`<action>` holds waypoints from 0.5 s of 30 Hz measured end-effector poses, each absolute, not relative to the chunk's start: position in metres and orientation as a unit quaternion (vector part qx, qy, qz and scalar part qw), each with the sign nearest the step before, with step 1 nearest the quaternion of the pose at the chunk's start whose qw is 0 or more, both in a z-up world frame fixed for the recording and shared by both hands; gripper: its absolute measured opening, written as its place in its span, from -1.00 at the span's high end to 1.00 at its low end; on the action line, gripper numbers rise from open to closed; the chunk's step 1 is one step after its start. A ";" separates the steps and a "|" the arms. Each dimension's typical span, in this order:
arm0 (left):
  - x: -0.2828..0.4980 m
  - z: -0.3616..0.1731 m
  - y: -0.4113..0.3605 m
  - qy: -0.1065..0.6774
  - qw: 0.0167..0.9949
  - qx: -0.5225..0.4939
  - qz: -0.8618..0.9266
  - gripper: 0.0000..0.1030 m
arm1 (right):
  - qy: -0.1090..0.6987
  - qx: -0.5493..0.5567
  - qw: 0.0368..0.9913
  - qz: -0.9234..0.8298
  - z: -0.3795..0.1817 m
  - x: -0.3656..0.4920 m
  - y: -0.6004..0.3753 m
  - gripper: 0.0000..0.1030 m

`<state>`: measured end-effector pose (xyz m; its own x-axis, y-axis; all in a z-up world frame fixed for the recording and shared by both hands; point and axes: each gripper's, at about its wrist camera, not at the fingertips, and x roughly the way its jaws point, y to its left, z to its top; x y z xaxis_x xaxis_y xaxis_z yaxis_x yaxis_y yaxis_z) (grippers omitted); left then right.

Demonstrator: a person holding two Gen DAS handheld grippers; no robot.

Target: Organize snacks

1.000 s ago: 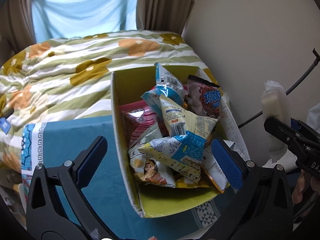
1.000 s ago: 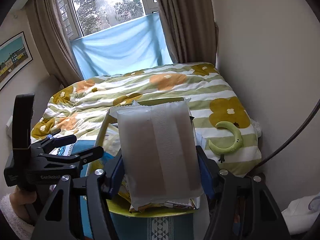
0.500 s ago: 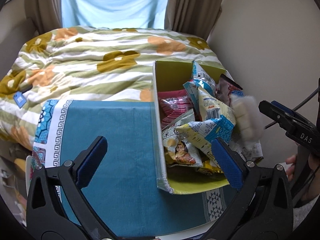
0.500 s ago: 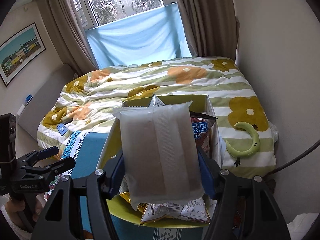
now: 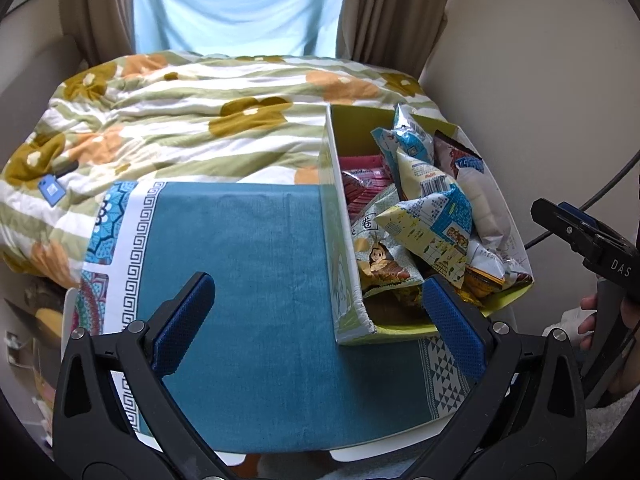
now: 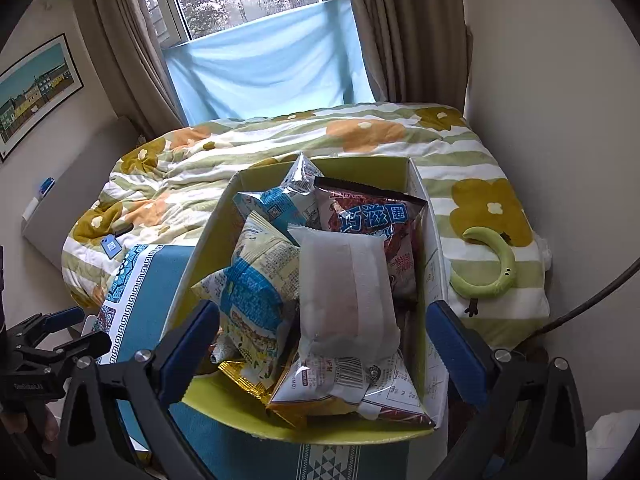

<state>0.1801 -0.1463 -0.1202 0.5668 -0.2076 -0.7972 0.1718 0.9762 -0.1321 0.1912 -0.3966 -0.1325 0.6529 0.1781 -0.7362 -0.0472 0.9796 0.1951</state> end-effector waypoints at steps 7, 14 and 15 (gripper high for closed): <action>0.134 -0.062 -0.114 0.386 0.916 0.001 -0.111 -1.00 | 0.353 0.066 0.932 0.045 -0.082 0.145 -0.364 -0.99; 0.064 -0.020 -0.067 0.307 0.948 0.003 -0.086 -1.00 | 0.310 0.043 0.950 0.013 -0.041 0.079 -0.315 -0.99; 0.055 -0.017 -0.063 0.299 0.951 0.008 -0.081 -1.00 | 0.304 0.039 0.952 0.005 -0.037 0.069 -0.309 -0.99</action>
<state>0.0548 -0.0627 -0.0175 0.8084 -0.1491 -0.5694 0.1584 0.9868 -0.0335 0.0686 -0.3089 -0.0371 0.8152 0.0338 -0.5782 0.0142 0.9968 0.0782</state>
